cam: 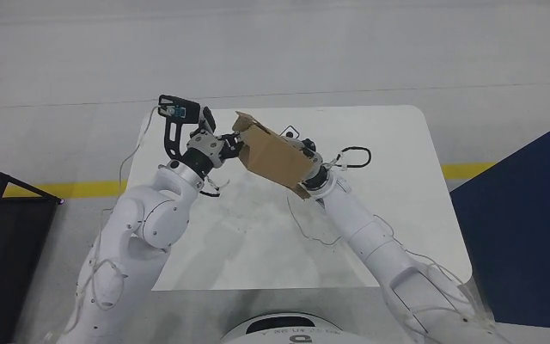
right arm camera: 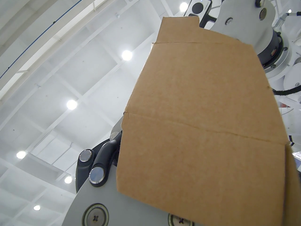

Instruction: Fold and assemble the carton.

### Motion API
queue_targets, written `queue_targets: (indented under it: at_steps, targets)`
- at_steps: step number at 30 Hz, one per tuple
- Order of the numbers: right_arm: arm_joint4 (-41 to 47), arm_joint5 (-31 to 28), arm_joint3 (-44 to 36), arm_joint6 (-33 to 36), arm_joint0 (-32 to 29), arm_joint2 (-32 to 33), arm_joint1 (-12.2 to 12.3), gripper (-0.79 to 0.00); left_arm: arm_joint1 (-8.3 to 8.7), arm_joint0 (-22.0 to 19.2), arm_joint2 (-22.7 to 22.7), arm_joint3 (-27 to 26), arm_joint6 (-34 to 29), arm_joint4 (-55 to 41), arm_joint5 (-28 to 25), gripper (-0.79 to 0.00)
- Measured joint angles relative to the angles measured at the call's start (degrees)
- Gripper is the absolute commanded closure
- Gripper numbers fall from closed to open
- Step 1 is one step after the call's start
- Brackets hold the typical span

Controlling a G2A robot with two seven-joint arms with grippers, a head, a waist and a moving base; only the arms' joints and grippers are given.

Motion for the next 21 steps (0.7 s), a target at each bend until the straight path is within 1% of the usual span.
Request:
queue_targets:
  at_steps: [7,13,16,19,21]
  targets:
    - [-0.23,0.15,0.87,0.0,0.12,0.63,-0.44,0.0,-0.09,0.28,0.23,-0.4,-0.23,1.97,-1.57,-0.785]
    - [-0.83,0.4,1.01,0.0,0.06,1.09,-0.72,0.0,-0.01,0.85,0.11,-0.58,-0.97,4.41,-3.63,-0.785]
    - [-1.24,0.45,0.9,0.0,-0.08,1.32,-0.82,0.0,0.08,1.42,-0.06,-0.93,-0.26,6.4,-5.36,-0.785]
    - [-1.45,0.59,0.67,0.0,-0.35,1.67,-0.86,0.0,0.23,2.74,-1.57,-1.31,0.9,6.02,-6.98,-0.785]
    - [-1.45,0.71,0.39,0.0,-0.63,2.0,-0.86,0.0,0.31,3.92,-3.53,-1.65,1.78,3.35,-7.78,-0.785]
